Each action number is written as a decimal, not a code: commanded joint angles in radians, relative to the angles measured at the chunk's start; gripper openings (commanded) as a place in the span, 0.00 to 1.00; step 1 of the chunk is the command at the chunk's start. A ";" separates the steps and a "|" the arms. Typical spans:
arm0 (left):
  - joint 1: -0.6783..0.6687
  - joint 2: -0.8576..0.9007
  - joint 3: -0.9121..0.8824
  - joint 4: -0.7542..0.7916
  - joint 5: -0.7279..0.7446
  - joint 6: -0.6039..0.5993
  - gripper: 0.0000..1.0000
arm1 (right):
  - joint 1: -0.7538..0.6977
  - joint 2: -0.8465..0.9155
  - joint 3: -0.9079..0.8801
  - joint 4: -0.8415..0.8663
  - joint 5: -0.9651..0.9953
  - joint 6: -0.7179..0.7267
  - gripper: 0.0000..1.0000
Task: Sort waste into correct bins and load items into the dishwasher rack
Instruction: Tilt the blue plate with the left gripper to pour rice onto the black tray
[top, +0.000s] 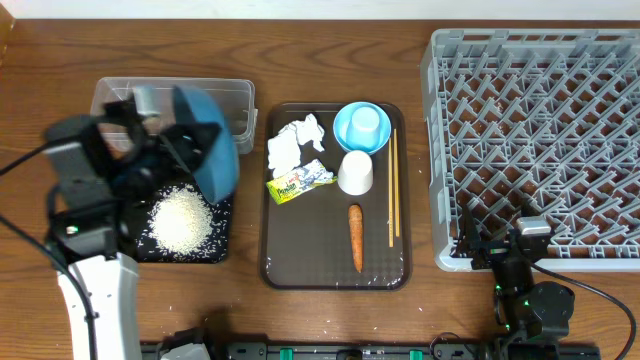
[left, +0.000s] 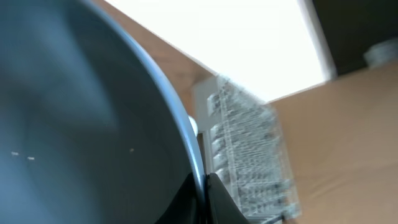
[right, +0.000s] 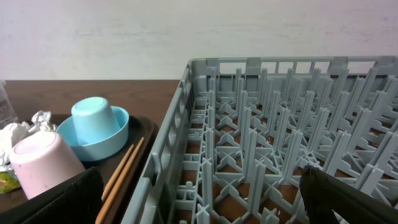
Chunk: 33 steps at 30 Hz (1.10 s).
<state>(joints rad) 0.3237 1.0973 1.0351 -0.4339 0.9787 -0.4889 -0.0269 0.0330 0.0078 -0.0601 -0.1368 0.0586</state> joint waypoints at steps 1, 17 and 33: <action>0.135 0.047 0.001 0.021 0.232 -0.167 0.06 | -0.018 0.000 -0.002 -0.003 0.005 -0.011 0.99; 0.442 0.324 -0.002 -0.217 0.595 0.048 0.06 | -0.018 0.000 -0.002 -0.003 0.006 -0.011 0.99; 0.446 0.298 -0.002 -0.417 0.594 0.155 0.06 | -0.018 0.000 -0.002 -0.003 0.006 -0.011 0.99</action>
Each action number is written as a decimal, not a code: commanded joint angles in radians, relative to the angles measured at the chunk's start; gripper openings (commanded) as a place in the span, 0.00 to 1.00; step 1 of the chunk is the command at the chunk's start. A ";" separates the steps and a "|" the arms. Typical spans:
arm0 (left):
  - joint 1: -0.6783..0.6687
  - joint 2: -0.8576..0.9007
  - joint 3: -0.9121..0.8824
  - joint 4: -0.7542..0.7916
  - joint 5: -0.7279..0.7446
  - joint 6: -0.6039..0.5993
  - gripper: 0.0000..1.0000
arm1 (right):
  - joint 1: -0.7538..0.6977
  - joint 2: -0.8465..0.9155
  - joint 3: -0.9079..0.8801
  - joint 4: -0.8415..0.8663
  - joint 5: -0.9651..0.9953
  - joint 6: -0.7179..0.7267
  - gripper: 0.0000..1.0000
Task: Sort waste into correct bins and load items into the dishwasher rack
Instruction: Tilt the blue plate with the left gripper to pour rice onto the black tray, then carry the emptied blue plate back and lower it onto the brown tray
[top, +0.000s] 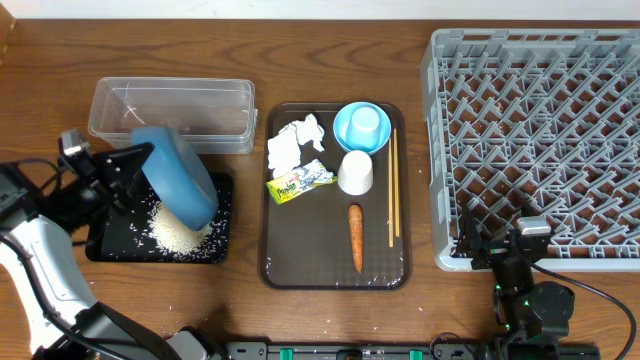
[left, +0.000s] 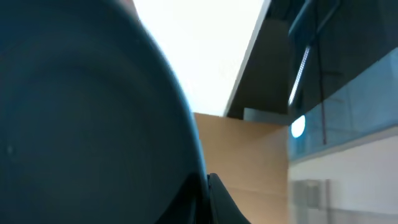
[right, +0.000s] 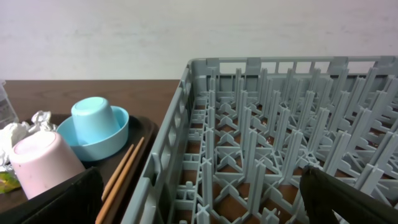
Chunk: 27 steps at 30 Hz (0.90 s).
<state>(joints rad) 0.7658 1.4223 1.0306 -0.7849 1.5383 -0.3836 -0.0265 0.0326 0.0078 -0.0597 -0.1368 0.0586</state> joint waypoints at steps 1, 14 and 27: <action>0.003 -0.034 0.003 -0.050 0.034 0.088 0.06 | -0.018 0.000 -0.002 -0.003 0.006 -0.011 0.99; -0.021 -0.309 0.003 -0.132 -0.011 0.302 0.06 | -0.018 0.000 -0.002 -0.003 0.006 -0.012 0.99; -0.465 -0.697 0.003 -0.276 -0.668 0.296 0.07 | -0.018 0.000 -0.002 -0.003 0.006 -0.011 0.99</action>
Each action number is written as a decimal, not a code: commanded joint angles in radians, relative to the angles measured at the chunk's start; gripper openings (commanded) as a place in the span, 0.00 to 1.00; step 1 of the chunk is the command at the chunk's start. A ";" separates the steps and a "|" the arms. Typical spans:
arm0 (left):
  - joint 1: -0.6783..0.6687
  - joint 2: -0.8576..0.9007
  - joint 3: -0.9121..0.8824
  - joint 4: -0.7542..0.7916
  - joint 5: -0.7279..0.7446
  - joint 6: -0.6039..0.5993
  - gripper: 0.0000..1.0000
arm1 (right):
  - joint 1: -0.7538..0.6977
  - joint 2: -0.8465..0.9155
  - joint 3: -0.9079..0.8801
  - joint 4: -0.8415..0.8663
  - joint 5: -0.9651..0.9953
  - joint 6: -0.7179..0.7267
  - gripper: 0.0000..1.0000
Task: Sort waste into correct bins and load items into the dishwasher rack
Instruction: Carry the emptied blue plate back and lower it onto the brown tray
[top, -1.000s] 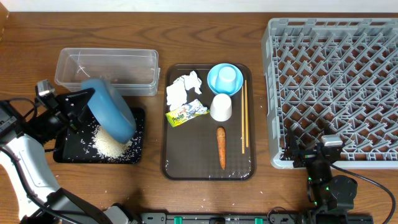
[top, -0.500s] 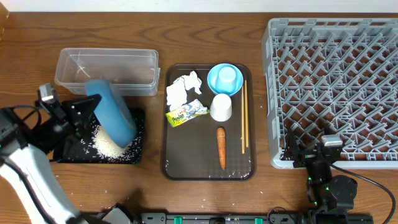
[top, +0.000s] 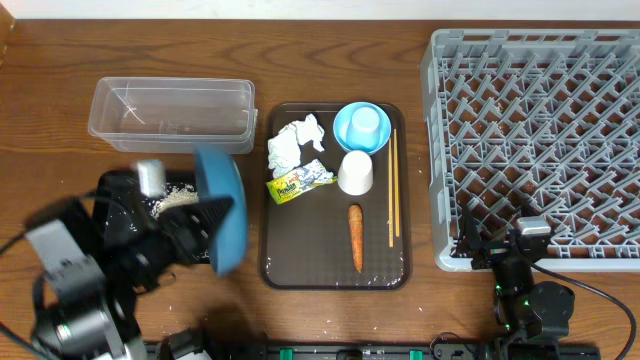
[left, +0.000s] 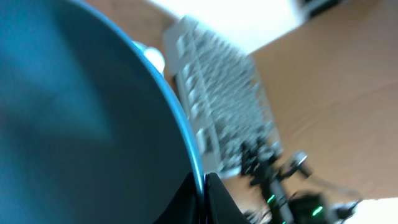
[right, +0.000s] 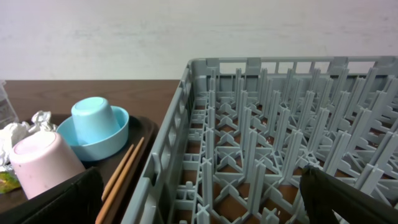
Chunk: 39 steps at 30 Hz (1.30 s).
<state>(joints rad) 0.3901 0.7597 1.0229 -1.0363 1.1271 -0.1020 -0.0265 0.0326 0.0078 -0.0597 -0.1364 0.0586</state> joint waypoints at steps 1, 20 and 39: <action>-0.127 -0.041 0.010 -0.038 -0.286 0.015 0.07 | -0.018 0.000 -0.002 -0.003 0.005 -0.011 0.99; -0.838 0.171 0.010 0.055 -0.761 -0.322 0.06 | -0.018 0.001 -0.002 -0.003 0.005 -0.011 0.99; -1.241 0.653 0.010 0.327 -1.038 -0.443 0.06 | -0.018 0.001 -0.002 -0.003 0.005 -0.011 0.99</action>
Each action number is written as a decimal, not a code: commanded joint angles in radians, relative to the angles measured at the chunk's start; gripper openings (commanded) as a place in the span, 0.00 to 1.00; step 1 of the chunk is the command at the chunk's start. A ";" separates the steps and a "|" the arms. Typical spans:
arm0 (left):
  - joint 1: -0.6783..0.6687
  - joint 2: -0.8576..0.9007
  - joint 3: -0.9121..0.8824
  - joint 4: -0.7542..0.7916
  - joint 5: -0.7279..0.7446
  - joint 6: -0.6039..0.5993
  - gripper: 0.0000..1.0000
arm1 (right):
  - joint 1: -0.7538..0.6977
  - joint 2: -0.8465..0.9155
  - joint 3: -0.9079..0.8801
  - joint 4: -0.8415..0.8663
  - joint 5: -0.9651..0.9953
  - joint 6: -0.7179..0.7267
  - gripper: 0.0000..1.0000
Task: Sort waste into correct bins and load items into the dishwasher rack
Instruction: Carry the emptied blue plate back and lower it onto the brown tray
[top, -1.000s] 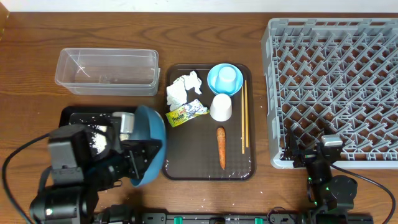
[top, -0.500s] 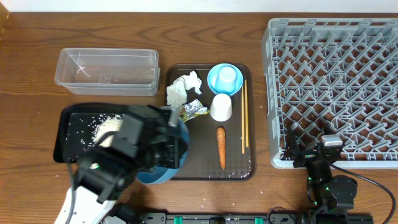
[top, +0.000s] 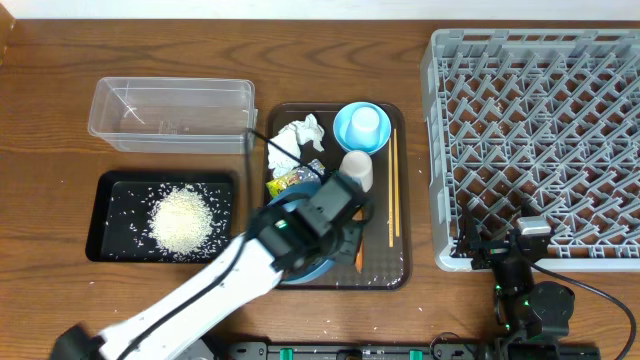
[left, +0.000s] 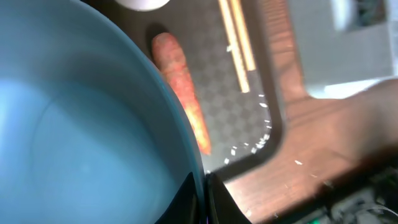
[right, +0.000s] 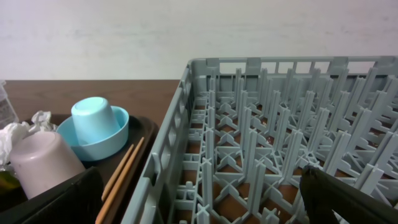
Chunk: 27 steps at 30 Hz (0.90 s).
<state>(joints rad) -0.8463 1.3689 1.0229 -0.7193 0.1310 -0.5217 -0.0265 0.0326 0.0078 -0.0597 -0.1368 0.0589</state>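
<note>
My left gripper (top: 322, 238) is shut on the rim of a big blue bowl (top: 308, 268), held low over the near part of the brown tray (top: 400, 272). In the left wrist view the bowl (left: 81, 137) fills the left side, its rim pinched between my fingers (left: 203, 190), with the carrot (left: 180, 87) and chopsticks (left: 239, 43) beyond. A pile of rice (top: 181, 216) lies in the black tray (top: 105, 245). My right gripper (right: 199, 205) rests open at the grey dishwasher rack (top: 540, 130).
On the brown tray lie crumpled paper (top: 294, 141), a yellow wrapper (top: 284, 183), a pale cup (top: 358, 168), a small blue cup in a blue bowl (top: 362, 124) and chopsticks (top: 392, 185). A clear plastic bin (top: 170, 112) stands at the back left.
My left arm has moved right with the blue bowl, from beside the black tray to over the near part of the brown tray. The right arm has not moved.
The left gripper held the blue bowl tipped over the black tray, with rice piled below it. Then the bowl stayed tilted above the rice. Then it stood on edge at the black tray's right side, and now it is over the brown tray.
</note>
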 joint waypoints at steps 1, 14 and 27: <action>-0.004 0.061 0.010 0.016 -0.042 -0.023 0.06 | -0.018 0.001 -0.002 -0.003 0.006 -0.012 0.99; -0.004 0.228 0.010 0.090 -0.033 -0.027 0.11 | -0.018 0.001 -0.002 -0.003 0.006 -0.012 0.99; -0.004 0.232 0.010 0.143 0.090 0.003 0.39 | -0.018 0.001 -0.002 -0.003 0.006 -0.012 0.99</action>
<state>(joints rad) -0.8513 1.5993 1.0229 -0.5961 0.1543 -0.5465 -0.0265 0.0326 0.0078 -0.0601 -0.1368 0.0589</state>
